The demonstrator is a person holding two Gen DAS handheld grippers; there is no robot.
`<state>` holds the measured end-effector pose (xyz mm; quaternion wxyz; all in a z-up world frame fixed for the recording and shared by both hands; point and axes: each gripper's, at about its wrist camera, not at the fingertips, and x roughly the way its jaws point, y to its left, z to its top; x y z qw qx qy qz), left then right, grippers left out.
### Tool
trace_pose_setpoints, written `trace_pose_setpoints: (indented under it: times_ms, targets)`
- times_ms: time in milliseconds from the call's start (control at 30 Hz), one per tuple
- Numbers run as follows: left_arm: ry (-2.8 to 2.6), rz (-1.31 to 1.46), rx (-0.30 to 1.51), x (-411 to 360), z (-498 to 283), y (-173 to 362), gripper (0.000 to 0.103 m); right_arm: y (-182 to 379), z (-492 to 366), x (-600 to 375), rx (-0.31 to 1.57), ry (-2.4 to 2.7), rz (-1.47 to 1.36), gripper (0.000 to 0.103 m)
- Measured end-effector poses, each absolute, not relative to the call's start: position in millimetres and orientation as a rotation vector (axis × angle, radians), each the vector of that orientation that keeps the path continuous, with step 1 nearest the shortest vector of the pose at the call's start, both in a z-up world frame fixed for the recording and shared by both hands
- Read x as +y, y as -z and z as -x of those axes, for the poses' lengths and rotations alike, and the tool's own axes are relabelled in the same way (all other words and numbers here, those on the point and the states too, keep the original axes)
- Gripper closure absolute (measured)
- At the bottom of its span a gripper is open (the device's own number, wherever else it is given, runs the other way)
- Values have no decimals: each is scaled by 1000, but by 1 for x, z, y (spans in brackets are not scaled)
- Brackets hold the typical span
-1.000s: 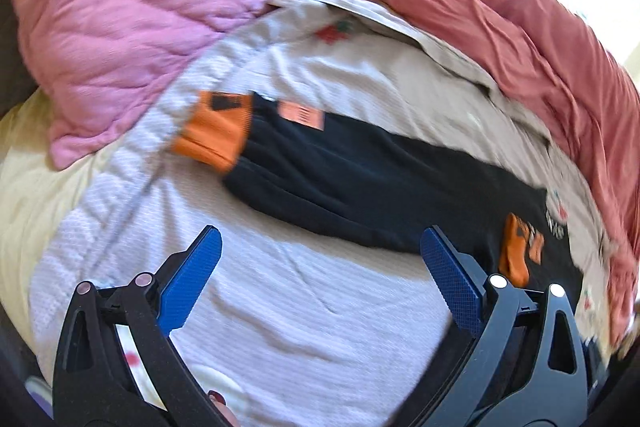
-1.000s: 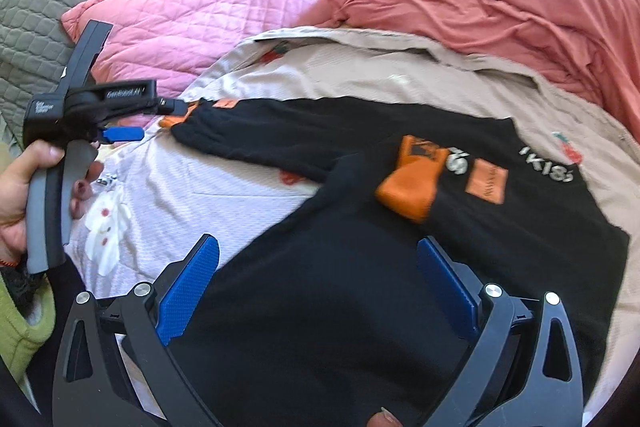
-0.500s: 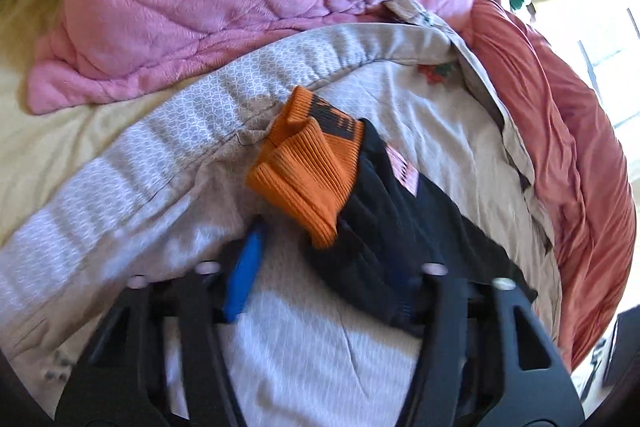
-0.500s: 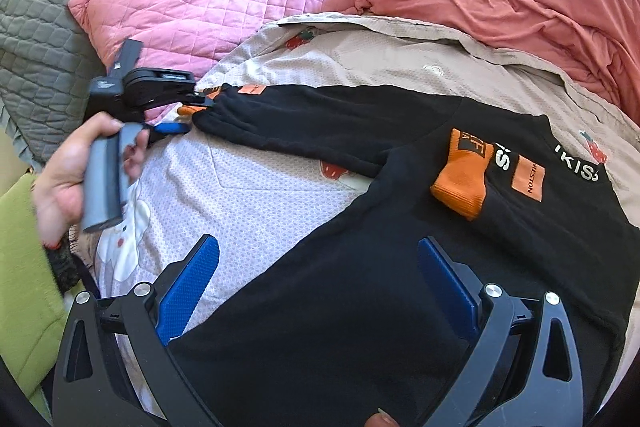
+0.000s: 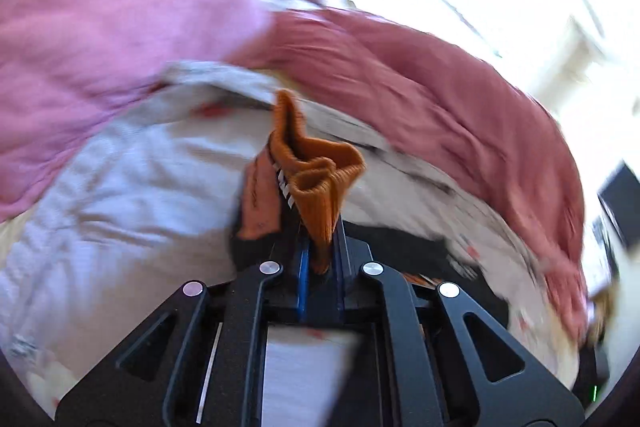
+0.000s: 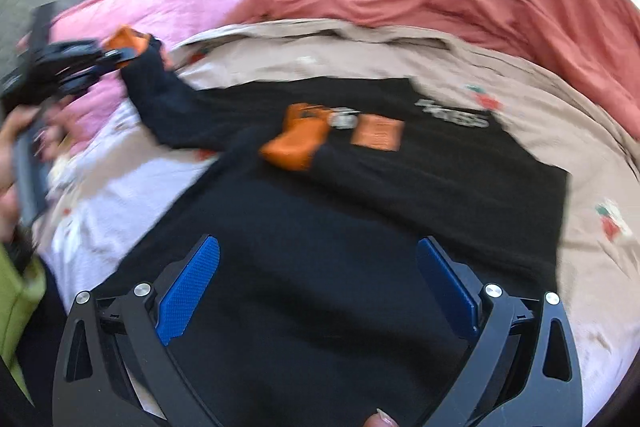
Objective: Fold small clothes
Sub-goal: 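Grasp the other orange cuff with the left gripper, then fold the sleeve across the shirt back and open the left gripper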
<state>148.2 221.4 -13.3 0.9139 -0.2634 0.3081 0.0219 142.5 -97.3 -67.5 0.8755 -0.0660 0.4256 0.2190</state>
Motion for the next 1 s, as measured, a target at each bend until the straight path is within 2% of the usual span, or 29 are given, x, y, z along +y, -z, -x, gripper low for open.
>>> trace_pose_setpoints:
  times_ms: [100,200,433,533,633,700,767,833,1000]
  targets:
    - [86,477,692,158,-160,16,100,66,-157,-131,881,-377,75,4]
    - [194,452,780,104,-175,41,100,66,-164,-155,876,-325,45,4]
    - [289,384,970,42,-187,109,97,73,-173,-182,889,-261,10,4]
    - [323,408,1011,42,-192,121,87,77,-177,-182,902,-255,9,4]
    - [340,402,1019,43,-188,121,85,81,-179,-177,916,-268,-3,4]
    - [370,417,1034,42,-186,117,72,82,-180,-174,924,-280,-17,4]
    - [406,426,1050,44,-183,109,53,82,-180,-169,931,-298,-36,4]
    - [362,359,1040,49,-176,95,44,82,-181,-164,938,-314,-53,4]
    - [226,187,1065,65,-159,77,47,86,-188,-139,972,-387,-120,4]
